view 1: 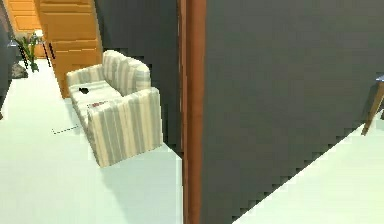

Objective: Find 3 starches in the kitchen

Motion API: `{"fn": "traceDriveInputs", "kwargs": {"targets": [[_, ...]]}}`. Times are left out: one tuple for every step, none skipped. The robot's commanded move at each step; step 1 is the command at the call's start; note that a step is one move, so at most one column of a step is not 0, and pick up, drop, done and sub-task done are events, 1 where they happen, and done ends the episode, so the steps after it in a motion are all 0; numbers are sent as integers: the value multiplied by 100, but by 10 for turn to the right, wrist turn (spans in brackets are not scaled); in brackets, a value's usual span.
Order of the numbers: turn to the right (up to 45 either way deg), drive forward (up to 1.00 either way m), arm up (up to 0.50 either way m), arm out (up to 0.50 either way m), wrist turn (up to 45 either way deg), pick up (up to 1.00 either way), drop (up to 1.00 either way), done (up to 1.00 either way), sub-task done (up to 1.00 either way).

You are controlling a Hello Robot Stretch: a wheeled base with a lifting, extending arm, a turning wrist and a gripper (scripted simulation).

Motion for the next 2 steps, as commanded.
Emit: {"fn": "traceDriveInputs", "kwargs": {"targets": [[450, 0, 0, 0, 0, 0, 0, 0, 0], [360, 0, 0, 0, 0, 0, 0, 0, 0]]}}
